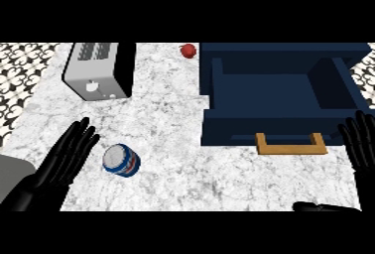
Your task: Pick up the can, place it into the drawer and close the drawer
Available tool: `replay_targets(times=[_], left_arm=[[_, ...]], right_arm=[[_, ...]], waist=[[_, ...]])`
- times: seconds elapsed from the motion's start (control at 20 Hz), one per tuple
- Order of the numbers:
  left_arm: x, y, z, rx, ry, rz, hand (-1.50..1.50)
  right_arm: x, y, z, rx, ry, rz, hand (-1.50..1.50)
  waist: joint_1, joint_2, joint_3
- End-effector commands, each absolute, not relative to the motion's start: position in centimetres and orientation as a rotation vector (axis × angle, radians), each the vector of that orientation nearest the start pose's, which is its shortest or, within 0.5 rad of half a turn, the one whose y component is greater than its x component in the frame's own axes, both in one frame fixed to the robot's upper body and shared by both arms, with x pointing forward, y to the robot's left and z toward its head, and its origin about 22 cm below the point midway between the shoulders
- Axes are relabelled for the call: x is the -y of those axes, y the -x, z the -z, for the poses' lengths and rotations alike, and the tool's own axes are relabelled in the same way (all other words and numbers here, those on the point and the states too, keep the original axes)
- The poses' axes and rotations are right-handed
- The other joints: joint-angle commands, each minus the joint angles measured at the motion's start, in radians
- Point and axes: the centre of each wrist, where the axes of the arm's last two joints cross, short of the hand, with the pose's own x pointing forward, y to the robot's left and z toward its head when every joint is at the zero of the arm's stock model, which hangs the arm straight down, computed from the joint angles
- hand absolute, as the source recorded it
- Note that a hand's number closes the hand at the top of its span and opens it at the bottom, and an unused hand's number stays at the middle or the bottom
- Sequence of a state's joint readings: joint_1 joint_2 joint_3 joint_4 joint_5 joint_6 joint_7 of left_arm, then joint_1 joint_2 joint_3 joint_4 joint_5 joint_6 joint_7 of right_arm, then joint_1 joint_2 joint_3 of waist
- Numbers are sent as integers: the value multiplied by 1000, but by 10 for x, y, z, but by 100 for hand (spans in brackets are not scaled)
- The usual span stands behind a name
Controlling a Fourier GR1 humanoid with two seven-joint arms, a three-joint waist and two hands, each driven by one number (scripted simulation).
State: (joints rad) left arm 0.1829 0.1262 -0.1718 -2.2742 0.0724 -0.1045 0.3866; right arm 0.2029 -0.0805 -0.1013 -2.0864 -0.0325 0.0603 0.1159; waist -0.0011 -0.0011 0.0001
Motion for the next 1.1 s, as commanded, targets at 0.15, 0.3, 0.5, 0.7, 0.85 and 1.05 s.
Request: replay_targets(times=[0.15,0.3,0.5,0.7,0.85,1.05], left_arm=[[-223,-167,-112,1645,87,238,-150],[-233,-184,-117,1652,82,212,-150],[-227,-188,-96,1653,99,220,-150],[-221,-203,-66,1635,97,216,-150],[-230,-201,-62,1641,97,221,-150],[-229,-199,-40,1634,80,209,-150]], right_arm=[[270,-175,-91,1771,167,-8,-150],[278,-171,-80,1772,152,-20,-150],[281,-171,-67,1793,171,-20,-150],[300,-167,-70,1778,169,-2,-150],[305,-169,-73,1789,176,-9,-150],[278,-171,-62,1782,173,-31,-150]], waist=[[1,0,0],[-1,1,0],[0,0,0],[-2,1,0],[0,1,0],[1,1,0]])
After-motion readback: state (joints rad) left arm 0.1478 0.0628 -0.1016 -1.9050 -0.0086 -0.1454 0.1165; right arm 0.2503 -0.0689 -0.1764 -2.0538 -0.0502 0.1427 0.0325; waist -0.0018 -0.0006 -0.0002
